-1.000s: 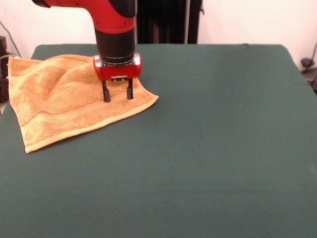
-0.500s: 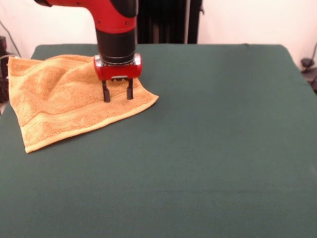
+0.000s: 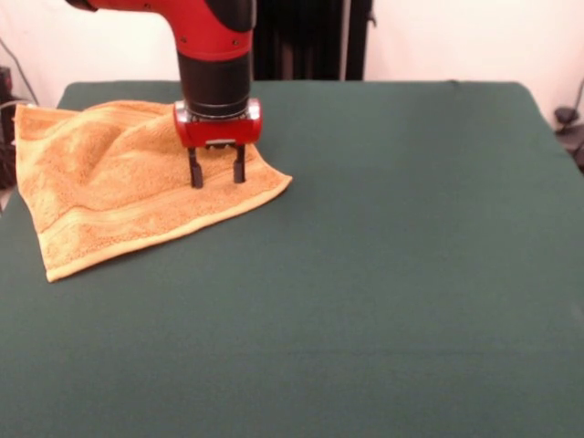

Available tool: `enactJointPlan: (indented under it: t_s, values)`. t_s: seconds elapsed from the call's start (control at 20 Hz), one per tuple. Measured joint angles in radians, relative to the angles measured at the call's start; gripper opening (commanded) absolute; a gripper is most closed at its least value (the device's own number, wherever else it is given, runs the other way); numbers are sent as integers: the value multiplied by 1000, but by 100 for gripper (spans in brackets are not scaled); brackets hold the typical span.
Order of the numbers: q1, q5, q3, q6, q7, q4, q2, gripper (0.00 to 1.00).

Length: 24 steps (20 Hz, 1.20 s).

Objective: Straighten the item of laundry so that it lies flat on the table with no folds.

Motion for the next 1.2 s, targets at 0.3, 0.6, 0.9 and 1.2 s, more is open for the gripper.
enactJointPlan:
  t_s: [0.3,0.6,0.9,1.2]
  values:
    - [5,7,-6,-1,0,0,1,100]
    - [20,18,-23,-12,0,0,2,100]
    - [42,18,-27,-17,0,0,3,0]
    - [47,18,-33,-22,0,0,3,0]
